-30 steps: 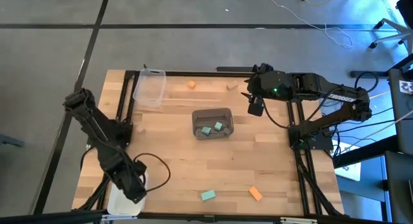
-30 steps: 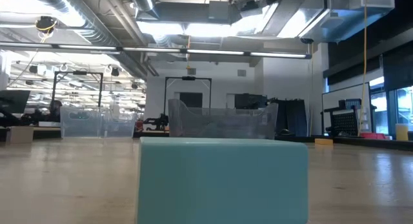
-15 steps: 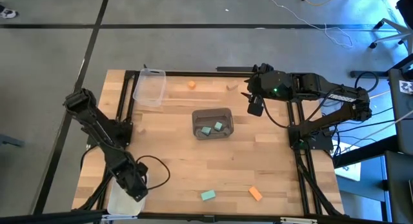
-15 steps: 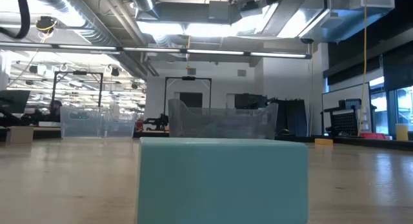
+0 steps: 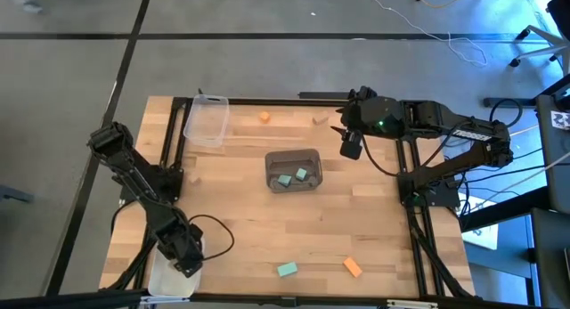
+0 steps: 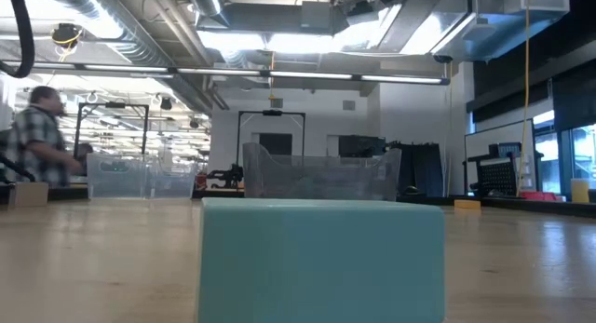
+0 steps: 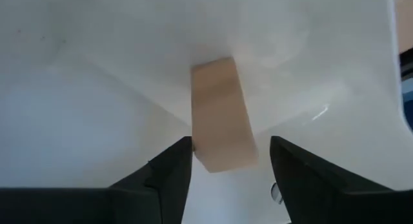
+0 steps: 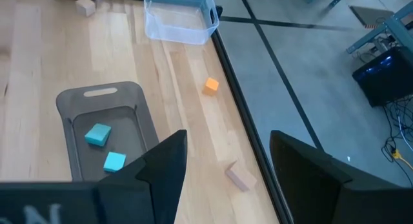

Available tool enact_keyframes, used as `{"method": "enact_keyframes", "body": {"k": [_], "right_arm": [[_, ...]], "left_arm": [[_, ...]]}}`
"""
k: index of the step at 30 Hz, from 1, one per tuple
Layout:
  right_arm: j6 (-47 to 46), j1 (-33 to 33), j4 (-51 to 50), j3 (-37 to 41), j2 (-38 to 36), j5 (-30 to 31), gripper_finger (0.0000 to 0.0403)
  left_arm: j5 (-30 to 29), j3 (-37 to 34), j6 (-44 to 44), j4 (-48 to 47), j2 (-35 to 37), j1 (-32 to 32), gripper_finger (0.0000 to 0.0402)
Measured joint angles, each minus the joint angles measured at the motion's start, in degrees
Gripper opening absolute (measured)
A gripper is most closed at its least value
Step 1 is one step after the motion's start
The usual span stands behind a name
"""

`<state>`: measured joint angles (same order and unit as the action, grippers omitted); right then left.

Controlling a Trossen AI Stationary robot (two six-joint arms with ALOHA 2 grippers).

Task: Sort & place blocks by color
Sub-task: Put the bottom right brown block into the white bin, then put the bottom brown block into the white bin

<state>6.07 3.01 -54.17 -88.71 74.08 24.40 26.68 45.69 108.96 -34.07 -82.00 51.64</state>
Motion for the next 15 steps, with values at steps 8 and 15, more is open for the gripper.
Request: {"method": "enact_keyframes", "body": {"k": [8, 15], "right_arm": [[-0.01, 0.00, 0.12, 0.00, 0.00, 0.01, 0.0221], [-0.02, 0.00, 0.21, 0.00, 0.00, 0.01, 0.0221]], "left_arm": [[-0.25, 1.20, 0.36, 0.17, 1.45, -2.31, 0.0204], [-7.61, 5.72, 2.83, -4.80, 8.72, -4.29, 0.0205]]}}
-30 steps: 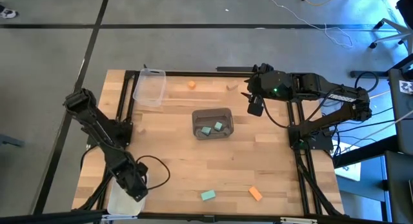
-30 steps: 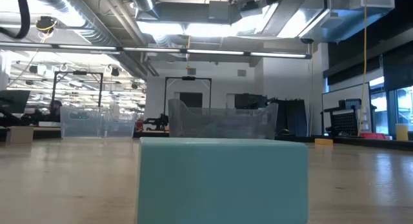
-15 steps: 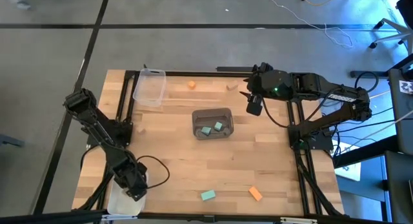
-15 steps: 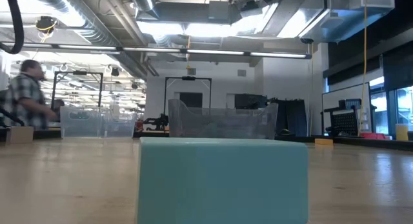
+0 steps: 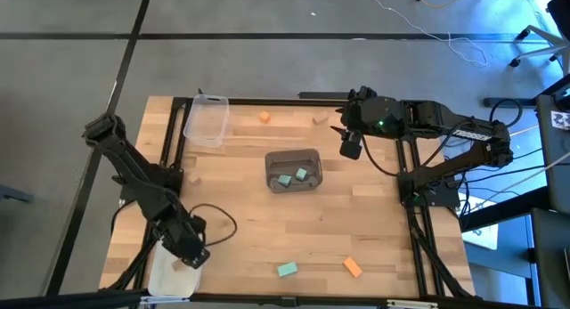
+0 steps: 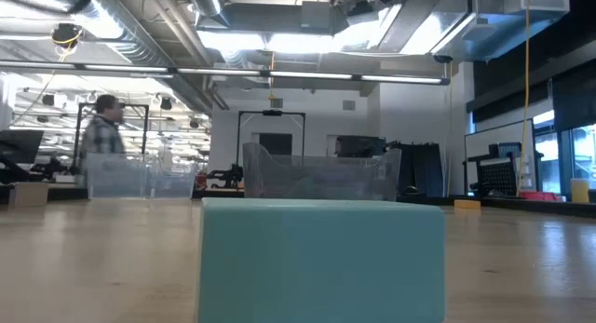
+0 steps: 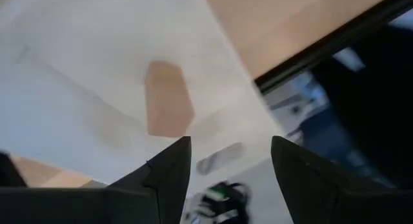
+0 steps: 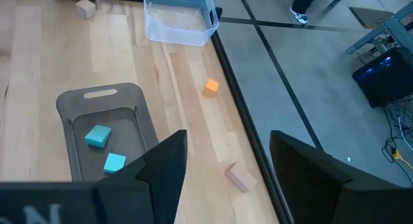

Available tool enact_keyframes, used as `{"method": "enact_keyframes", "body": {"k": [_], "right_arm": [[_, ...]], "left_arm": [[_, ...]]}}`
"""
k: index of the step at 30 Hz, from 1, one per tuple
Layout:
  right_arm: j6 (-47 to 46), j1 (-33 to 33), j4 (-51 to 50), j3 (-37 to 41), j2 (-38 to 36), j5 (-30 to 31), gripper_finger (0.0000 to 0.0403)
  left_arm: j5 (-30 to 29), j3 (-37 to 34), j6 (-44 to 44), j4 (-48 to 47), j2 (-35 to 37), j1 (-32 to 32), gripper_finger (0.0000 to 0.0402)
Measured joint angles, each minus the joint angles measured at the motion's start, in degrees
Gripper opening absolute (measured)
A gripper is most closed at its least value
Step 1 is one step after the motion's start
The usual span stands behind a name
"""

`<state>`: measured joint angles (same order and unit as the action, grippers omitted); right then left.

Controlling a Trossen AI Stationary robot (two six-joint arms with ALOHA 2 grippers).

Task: Sort & place blocks by color
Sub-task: Put the bottom brown block into the white bin

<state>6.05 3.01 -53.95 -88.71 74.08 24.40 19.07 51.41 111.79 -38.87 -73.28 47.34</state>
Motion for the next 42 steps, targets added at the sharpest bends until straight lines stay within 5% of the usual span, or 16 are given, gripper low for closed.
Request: {"method": "enact_keyframes", "body": {"k": [12, 19, 22, 31, 42], "right_arm": [[0.35, 0.00, -0.02, 0.00, 0.00, 0.00, 0.0221], [0.45, 0.00, -0.11, 0.00, 0.00, 0.00, 0.0221], [0.47, 0.00, -0.11, 0.00, 0.00, 0.00, 0.0221], [0.45, 0.00, 0.18, 0.00, 0.00, 0.00, 0.0221], [0.67, 0.00, 0.46, 0.00, 0.00, 0.00, 0.0221]], "left_arm": [[-27.17, 12.75, 3.24, -33.71, 13.29, -4.16, 0.0206], [-35.60, 13.10, -4.79, -39.29, 16.03, -10.51, 0.0206], [-36.03, 13.10, -8.30, -39.30, 16.04, -12.97, 0.0206], [-34.64, 12.57, 9.57, -44.69, 12.67, -22.62, 0.0202], [-32.65, -1.76, 18.25, -38.47, 9.60, -28.21, 0.0202]]}}
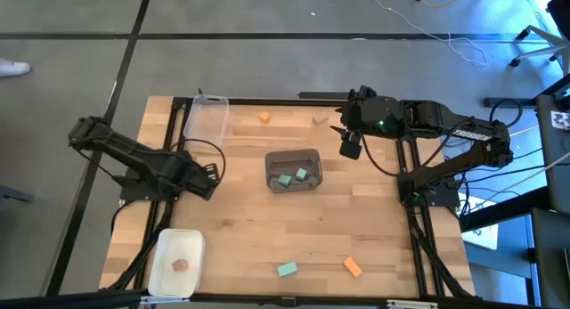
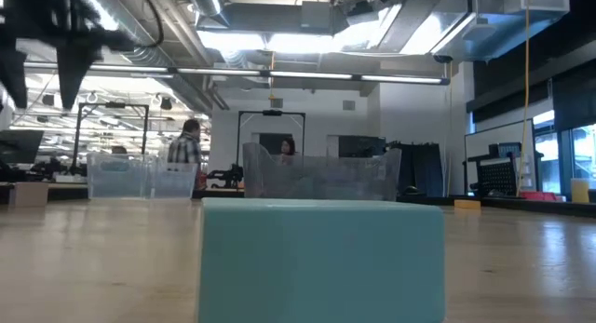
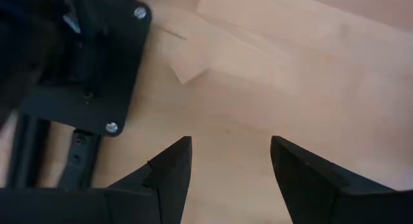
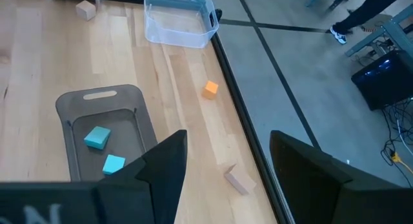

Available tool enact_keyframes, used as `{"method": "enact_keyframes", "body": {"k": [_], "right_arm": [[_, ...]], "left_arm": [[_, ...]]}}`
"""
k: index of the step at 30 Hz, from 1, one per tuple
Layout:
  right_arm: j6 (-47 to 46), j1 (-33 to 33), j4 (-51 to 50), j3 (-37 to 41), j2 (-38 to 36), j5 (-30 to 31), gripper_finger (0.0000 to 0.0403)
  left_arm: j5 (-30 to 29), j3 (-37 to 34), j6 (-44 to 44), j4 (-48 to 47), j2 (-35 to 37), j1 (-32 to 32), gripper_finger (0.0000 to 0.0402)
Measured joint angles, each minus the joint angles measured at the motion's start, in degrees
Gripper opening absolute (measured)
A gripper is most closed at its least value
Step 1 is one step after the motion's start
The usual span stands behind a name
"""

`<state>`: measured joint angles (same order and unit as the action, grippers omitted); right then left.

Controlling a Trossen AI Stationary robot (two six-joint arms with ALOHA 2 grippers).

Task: Sort & place blocks by color
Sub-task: Put the bottom brown block into the white bin

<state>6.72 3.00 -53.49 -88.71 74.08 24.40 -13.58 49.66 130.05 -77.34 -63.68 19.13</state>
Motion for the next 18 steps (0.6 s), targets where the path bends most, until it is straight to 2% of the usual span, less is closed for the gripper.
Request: {"method": "enact_keyframes", "body": {"k": [3, 5, 12, 18], "right_arm": [[0.90, 0.00, 0.00, 0.00, 0.00, 0.00, 0.0221], [1.05, -0.02, 0.00, 0.00, 0.00, -0.02, 0.0221], [1.27, 0.00, 0.00, 0.00, 0.00, -0.02, 0.0221], [1.27, -0.02, 0.02, 0.00, 0.00, -0.02, 0.0221]], "left_arm": [[2.55, -3.62, 2.85, 4.64, 0.02, -1.52, 0.0202], [2.24, -5.84, 3.04, 7.42, 0.02, -2.13, 0.0202], [-4.26, -11.33, 3.33, 10.76, -2.00, -6.54, 0.0202], [-9.18, -13.03, 1.58, 14.90, -5.32, -9.91, 0.0202]]}}
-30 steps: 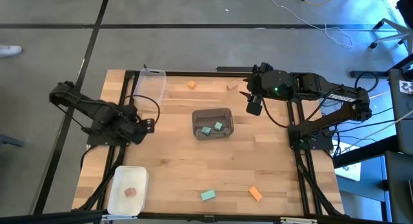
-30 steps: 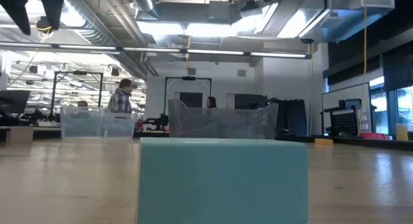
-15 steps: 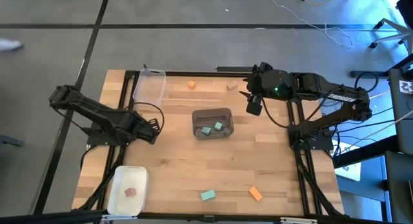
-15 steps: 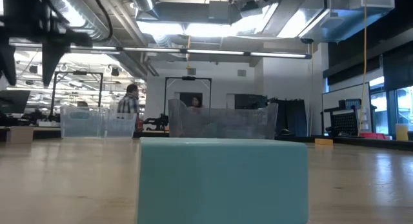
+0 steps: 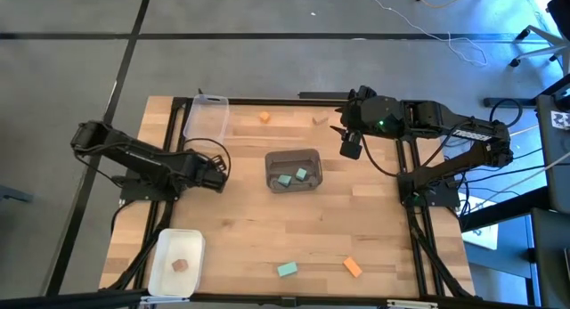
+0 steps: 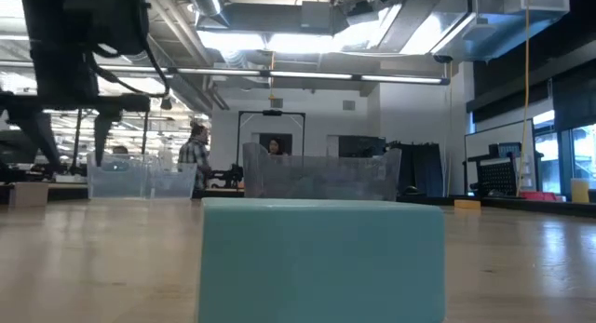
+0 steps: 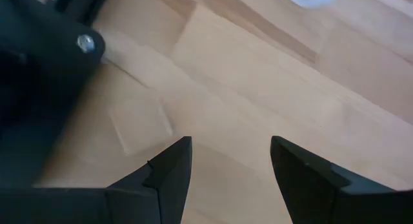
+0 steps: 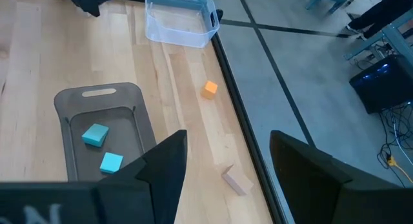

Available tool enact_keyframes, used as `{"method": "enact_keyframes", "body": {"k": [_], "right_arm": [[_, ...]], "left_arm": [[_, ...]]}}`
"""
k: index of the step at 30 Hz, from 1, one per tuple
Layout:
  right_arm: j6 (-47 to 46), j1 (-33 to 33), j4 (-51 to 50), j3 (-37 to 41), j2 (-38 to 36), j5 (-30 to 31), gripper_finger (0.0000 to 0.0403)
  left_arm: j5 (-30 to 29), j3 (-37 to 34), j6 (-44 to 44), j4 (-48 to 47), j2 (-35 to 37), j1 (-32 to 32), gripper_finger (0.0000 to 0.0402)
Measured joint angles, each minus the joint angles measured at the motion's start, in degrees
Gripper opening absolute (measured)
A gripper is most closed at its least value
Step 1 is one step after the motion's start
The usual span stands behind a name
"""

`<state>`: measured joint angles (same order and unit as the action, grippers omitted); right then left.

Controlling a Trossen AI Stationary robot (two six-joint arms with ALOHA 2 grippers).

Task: Sort & place blocks by color
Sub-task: Put the bottom brown block into the white bin

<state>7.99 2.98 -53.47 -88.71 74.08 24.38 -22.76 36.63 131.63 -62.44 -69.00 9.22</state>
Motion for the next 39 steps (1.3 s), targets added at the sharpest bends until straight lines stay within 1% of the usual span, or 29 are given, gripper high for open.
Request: {"method": "enact_keyframes", "body": {"k": [8, 11, 17, 22, 24, 27, 28, 30, 35, 39], "right_arm": [[0.00, 0.02, 0.02, 0.00, 0.00, 0.00, 0.0221], [0.04, 0.00, 0.02, 0.00, 0.00, 0.00, 0.0221], [0.26, 0.00, 0.02, 0.00, 0.00, 0.00, 0.0221], [1.55, 0.02, 0.02, 0.00, 0.00, 0.00, 0.0221], [1.57, 0.19, 0.02, 0.00, 0.00, -0.02, 0.0221], [1.50, 0.66, 0.02, 0.00, 0.00, 0.00, 0.0221], [1.49, 0.68, 0.02, 0.00, 0.00, 0.02, 0.0221], [1.56, 0.68, 0.04, 0.00, 0.00, 0.02, 0.0221], [1.36, 0.64, 0.02, 0.00, 0.00, -0.02, 0.0221], [1.36, 0.66, 0.03, 0.00, 0.00, 0.00, 0.0221]], "left_arm": [[1.67, -1.75, -0.02, 1.35, -1.21, -4.70, 0.0202], [3.39, -2.46, -0.14, 2.25, -1.21, -5.72, 0.0202], [3.65, -1.23, 0.01, 0.97, -1.21, -4.27, 0.0202], [4.79, 3.24, -0.21, -4.92, -1.06, -2.42, 0.0202], [8.37, 4.35, -0.23, -7.58, -1.02, -1.72, 0.0202], [18.06, 3.59, 1.28, -8.67, -1.04, -0.88, 0.0202], [19.51, 2.69, 2.06, -8.53, -1.06, -0.68, 0.0202], [18.98, 1.12, 2.65, -6.52, -1.06, -0.55, 0.0202], [13.09, -1.54, 2.57, -2.51, -1.06, -2.45, 0.0202], [13.11, -2.78, 2.22, -2.10, -1.12, -4.03, 0.0202]]}}
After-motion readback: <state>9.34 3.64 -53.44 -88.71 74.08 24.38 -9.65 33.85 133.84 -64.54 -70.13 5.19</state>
